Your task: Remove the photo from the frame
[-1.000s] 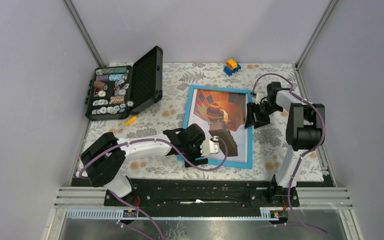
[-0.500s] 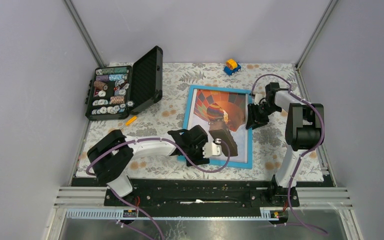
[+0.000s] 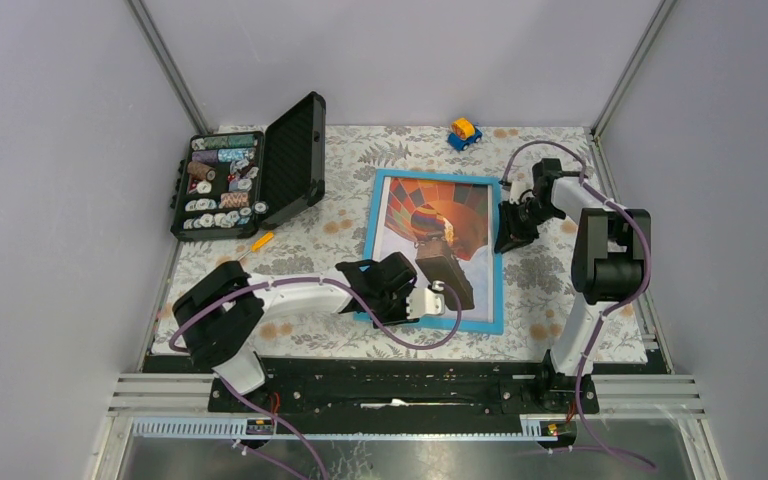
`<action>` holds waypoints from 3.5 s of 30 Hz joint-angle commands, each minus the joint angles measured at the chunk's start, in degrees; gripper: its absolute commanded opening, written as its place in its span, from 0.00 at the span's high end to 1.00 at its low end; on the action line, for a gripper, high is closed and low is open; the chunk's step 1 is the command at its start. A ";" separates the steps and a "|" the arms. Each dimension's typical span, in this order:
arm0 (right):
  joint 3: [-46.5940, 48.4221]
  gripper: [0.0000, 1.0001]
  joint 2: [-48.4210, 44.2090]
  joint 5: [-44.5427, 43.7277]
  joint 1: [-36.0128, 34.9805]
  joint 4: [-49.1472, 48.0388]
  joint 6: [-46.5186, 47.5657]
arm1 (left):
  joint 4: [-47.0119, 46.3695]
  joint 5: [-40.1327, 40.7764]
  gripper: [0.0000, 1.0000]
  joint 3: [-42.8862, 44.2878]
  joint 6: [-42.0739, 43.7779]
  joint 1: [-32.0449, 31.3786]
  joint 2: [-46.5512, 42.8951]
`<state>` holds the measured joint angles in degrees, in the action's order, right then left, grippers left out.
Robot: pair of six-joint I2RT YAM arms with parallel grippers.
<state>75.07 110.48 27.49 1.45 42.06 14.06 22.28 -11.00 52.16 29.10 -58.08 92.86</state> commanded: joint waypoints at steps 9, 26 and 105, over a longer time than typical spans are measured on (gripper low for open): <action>2.63 0.67 -2.83 4.59 -0.62 2.72 -0.18 | -1.61 0.27 0.92 0.83 0.62 0.08 -3.43; 6.61 0.24 -7.47 11.52 2.40 5.85 -0.20 | -4.80 -4.68 1.00 -1.65 -4.92 4.59 -7.57; -0.66 1.00 -7.31 -21.32 -10.14 -8.34 -4.44 | -1.79 -2.66 1.00 -3.34 2.57 -2.12 -4.85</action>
<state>71.35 103.57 6.50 -8.21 31.88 6.61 19.59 -15.05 48.25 30.06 -60.03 88.88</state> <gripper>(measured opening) 0.354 0.301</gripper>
